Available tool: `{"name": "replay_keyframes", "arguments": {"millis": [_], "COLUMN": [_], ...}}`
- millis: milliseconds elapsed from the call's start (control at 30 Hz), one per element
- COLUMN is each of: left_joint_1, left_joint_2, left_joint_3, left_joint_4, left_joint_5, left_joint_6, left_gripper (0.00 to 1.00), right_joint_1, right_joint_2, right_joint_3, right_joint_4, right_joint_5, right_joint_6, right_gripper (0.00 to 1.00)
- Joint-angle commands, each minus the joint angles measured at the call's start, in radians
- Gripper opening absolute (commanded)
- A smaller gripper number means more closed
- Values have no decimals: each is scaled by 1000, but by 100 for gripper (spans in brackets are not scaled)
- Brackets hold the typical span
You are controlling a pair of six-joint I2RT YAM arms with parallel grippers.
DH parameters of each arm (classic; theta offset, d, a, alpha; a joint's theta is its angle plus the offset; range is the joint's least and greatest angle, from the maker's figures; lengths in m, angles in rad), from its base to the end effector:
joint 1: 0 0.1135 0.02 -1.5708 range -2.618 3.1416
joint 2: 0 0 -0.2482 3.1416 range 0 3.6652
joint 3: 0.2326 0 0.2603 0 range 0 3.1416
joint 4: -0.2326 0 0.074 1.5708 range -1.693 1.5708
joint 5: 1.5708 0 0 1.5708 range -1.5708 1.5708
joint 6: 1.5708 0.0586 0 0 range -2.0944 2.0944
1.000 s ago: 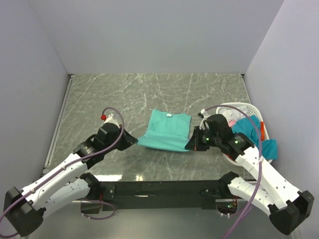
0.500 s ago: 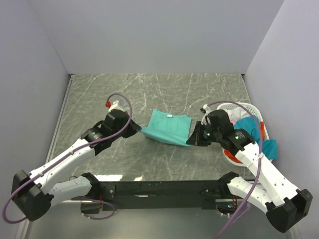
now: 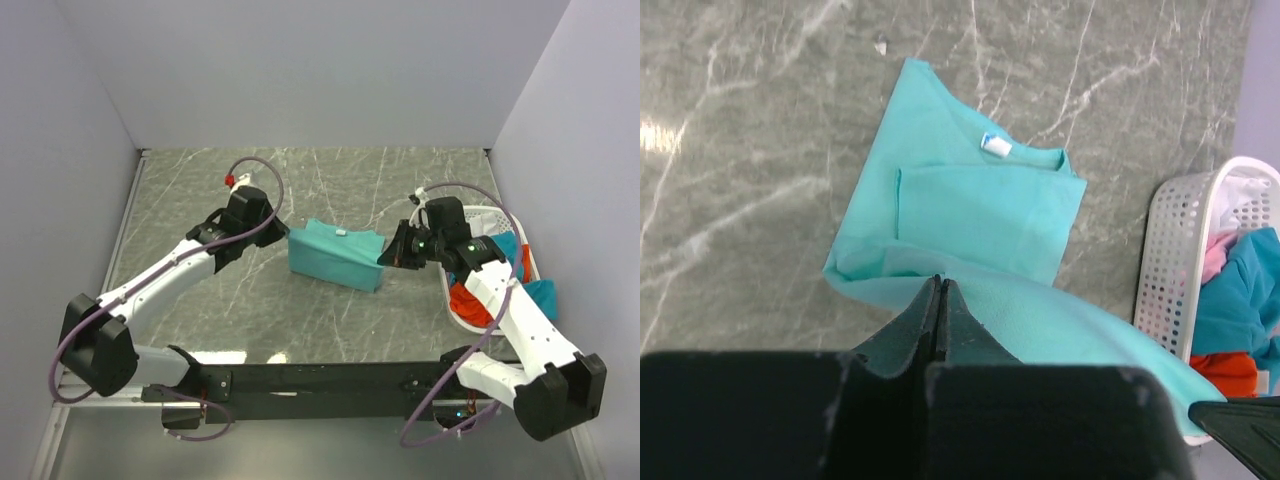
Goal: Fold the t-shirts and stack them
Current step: Fold the tshirt
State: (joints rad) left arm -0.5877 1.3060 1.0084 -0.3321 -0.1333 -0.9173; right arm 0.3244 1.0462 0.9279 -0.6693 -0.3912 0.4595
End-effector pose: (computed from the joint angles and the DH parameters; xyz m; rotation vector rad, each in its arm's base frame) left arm 0.2719 -0.1718 0.2584 -0.4506 2.2373 -0.6818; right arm 0.2248 0.0992 0.2672 -0.0344 2.4421 0.8297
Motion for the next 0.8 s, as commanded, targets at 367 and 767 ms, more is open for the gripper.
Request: {"name": "replay_keyframes", "arguments": {"millis": [367, 767], "left_joint_1": [91, 131], "left_joint_2": [255, 515], "left_joint_3": [219, 367], "left_joint_4": [82, 100], "left_joint_5": [52, 112], "left_joint_6": [103, 107], "left_gripper": [1, 0], "right_joint_1": [-143, -231], "right_joint_2": [225, 483], "right_joint_3": [94, 180], "right_joint_4": [94, 192], "right_joint_5": [-112, -138], "right_joint_6": [-71, -47], "right_gripper": [0, 0]}}
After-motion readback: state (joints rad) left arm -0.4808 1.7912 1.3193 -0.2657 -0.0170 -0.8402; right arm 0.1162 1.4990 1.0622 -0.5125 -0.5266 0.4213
